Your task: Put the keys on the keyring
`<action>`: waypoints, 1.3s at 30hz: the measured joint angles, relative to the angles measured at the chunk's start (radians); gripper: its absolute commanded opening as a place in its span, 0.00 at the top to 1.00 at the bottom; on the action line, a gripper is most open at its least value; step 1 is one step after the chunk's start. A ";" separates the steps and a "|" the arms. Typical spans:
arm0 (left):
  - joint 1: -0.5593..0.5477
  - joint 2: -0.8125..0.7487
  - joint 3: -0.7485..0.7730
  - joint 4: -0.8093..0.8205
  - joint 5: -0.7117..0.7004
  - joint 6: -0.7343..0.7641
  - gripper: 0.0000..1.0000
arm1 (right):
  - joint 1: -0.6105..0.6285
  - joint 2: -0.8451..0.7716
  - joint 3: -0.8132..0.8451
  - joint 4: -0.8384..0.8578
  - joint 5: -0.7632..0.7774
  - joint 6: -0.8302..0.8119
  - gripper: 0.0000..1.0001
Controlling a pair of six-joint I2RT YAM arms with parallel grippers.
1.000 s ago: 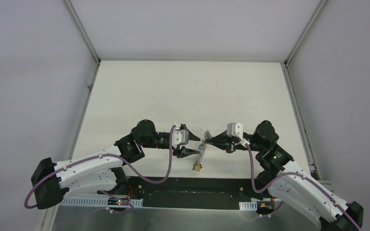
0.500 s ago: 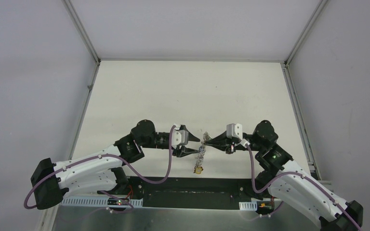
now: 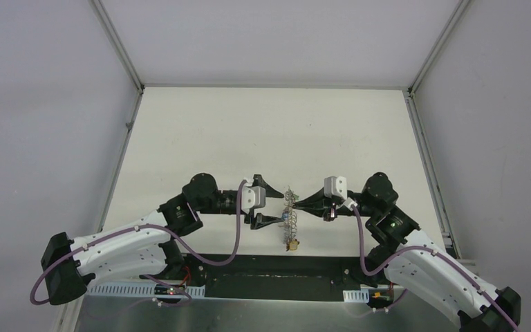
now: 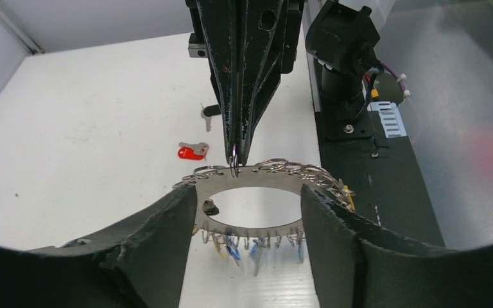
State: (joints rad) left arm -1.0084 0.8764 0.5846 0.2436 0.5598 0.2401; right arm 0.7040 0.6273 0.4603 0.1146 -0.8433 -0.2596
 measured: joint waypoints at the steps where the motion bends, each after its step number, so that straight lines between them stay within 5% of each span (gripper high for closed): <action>1: 0.000 -0.002 0.000 -0.003 -0.009 -0.008 0.32 | 0.000 0.003 0.000 0.000 0.008 0.006 1.00; 8: 0.000 -0.048 -0.001 -0.043 -0.063 -0.047 0.20 | 0.000 0.093 0.041 -0.016 0.101 0.084 1.00; 11: 0.000 -0.080 -0.001 -0.061 -0.069 -0.045 0.01 | -0.006 0.133 0.078 -0.018 0.123 0.114 1.00; 27: 0.000 -0.356 -0.039 -0.228 -0.282 -0.226 0.01 | -0.250 0.377 0.330 -0.124 0.216 0.388 1.00; 39: 0.000 -0.122 -0.033 -0.399 -0.425 -0.504 0.07 | -0.352 0.419 0.430 -0.297 0.368 0.489 1.00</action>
State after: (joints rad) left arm -1.0084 0.7547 0.5518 -0.1558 0.1345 -0.2634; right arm 0.3515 1.0462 0.8902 -0.1825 -0.4751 0.2298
